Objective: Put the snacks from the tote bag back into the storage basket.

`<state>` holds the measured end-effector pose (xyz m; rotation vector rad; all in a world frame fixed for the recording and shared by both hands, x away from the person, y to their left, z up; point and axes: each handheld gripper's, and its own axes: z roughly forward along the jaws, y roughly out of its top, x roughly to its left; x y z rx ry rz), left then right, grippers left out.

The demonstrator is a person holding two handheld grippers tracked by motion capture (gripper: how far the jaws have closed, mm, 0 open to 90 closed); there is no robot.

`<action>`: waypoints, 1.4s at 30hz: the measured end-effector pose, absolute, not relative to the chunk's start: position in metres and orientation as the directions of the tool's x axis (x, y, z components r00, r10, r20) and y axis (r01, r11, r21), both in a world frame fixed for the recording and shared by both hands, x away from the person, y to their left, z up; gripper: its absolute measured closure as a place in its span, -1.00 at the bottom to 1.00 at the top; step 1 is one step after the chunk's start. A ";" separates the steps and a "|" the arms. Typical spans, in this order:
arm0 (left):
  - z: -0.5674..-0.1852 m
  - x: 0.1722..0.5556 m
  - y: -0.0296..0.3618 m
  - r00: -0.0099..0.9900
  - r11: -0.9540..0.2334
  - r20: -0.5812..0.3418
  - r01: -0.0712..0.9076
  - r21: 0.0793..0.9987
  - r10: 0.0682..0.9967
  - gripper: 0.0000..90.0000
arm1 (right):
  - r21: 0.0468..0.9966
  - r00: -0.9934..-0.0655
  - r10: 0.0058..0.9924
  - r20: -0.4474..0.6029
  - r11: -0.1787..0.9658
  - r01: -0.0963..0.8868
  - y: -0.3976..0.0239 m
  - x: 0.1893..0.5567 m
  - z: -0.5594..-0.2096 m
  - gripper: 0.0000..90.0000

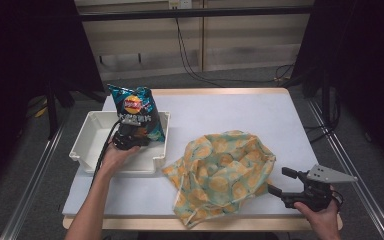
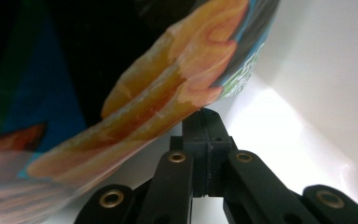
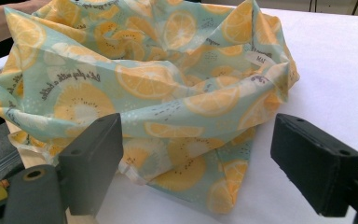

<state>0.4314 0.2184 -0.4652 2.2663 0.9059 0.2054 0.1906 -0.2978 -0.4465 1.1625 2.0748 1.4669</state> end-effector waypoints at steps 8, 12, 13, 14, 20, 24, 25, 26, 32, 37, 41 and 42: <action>-0.459 0.423 0.223 0.752 -0.505 -0.107 0.533 0.679 0.650 0.99 | 0.899 -0.608 0.775 0.171 0.129 0.417 -0.297 0.190 -0.446 -0.63; -0.453 0.416 0.225 0.734 -0.453 -0.113 0.524 0.721 0.669 0.94 | 0.899 -0.607 0.776 0.171 0.130 0.419 -0.296 0.190 -0.446 -0.63; -0.452 0.410 0.228 0.721 -0.402 -0.130 0.516 0.756 0.680 0.89 | 0.900 -0.607 0.777 0.167 0.132 0.416 -0.297 0.189 -0.445 -0.63; -0.452 0.410 0.228 0.721 -0.402 -0.130 0.516 0.756 0.680 0.87 | 0.900 -0.607 0.777 0.167 0.132 0.416 -0.297 0.189 -0.445 -0.63; -0.441 0.394 0.237 0.709 -0.326 -0.145 0.483 0.813 0.690 0.67 | 0.900 -0.603 0.780 0.168 0.128 0.417 -0.298 0.189 -0.446 -0.63; -0.435 0.381 0.239 0.720 -0.308 -0.127 0.440 0.843 0.682 0.41 | 0.901 -0.603 0.780 0.169 0.126 0.416 -0.298 0.189 -0.445 -0.63; -0.434 0.378 0.239 0.723 -0.301 -0.128 0.434 0.849 0.679 0.41 | 0.901 -0.603 0.779 0.168 0.127 0.415 -0.298 0.189 -0.445 -0.63; -0.432 0.374 0.239 0.722 -0.299 -0.121 0.425 0.854 0.681 0.39 | 0.901 -0.603 0.780 0.168 0.127 0.415 -0.298 0.188 -0.445 -0.63; -0.428 0.354 0.241 0.727 -0.284 -0.097 0.382 0.879 0.680 0.05 | 0.902 -0.600 0.783 0.164 0.128 0.412 -0.300 0.188 -0.445 -0.63; -0.428 0.333 0.243 0.710 -0.265 -0.073 0.353 0.897 0.700 -0.06 | 0.902 -0.599 0.783 0.165 0.126 0.413 -0.299 0.188 -0.445 -0.64; -0.430 0.318 0.248 0.692 -0.256 -0.075 0.363 0.896 0.718 -0.22 | 0.901 -0.592 0.787 0.170 0.118 0.416 -0.300 0.187 -0.445 -0.63; -0.431 0.315 0.250 0.690 -0.249 -0.083 0.367 0.896 0.719 -0.26 | 0.900 -0.591 0.788 0.171 0.118 0.419 -0.301 0.187 -0.446 -0.63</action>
